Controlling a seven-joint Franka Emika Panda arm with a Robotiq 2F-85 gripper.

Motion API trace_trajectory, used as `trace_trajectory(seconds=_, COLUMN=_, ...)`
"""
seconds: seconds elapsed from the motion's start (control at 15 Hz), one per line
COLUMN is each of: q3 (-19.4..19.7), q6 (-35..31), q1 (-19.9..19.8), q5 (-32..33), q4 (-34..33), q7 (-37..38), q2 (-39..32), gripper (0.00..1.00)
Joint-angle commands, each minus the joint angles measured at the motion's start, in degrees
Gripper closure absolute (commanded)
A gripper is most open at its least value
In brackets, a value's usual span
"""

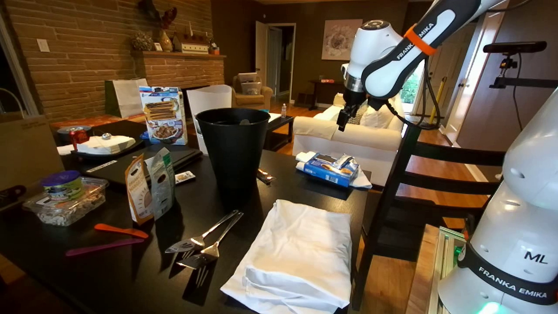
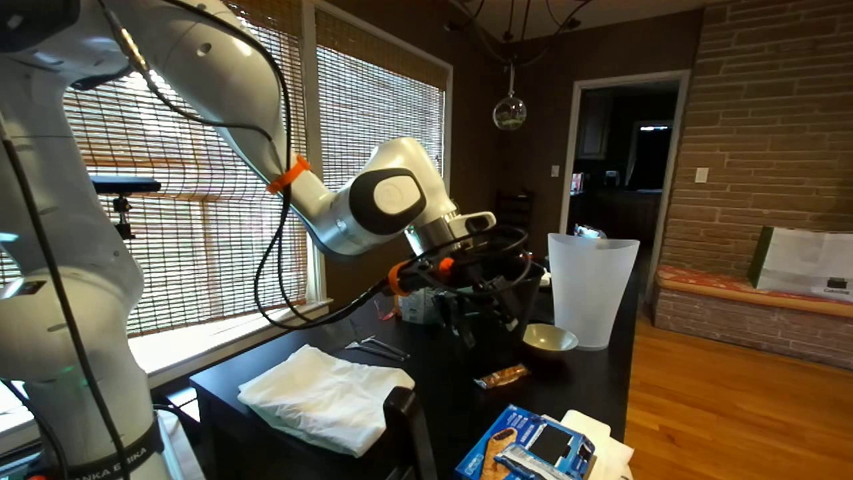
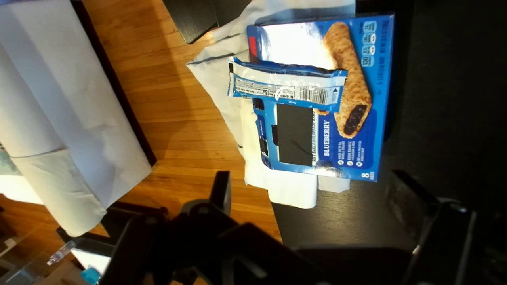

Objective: Put the chocolate bar inside the box

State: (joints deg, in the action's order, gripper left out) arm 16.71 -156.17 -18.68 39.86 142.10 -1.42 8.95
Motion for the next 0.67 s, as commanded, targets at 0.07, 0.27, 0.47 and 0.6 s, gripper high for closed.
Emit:
trace_trajectory(seconds=0.07, q3=1.0, q6=2.0, q1=0.1, q5=-7.8, q4=-5.4, q7=-1.7, q2=-5.8, gripper=0.00)
trace_trajectory(seconds=0.27, q3=2.0, q6=5.5, q1=0.0, q5=-16.3, q4=-9.7, q7=-7.1, q2=-9.7, gripper=0.00)
trace_trajectory(seconds=0.47, q3=2.7, q6=10.5, q1=-0.8, q5=-23.2, q4=-15.2, q7=-10.9, q2=-14.3, gripper=0.00)
trace_trajectory(seconds=0.6, q3=3.4, q6=12.2, q1=-1.6, q5=-24.3, q4=-18.6, q7=-9.5, q2=-17.7, gripper=0.00)
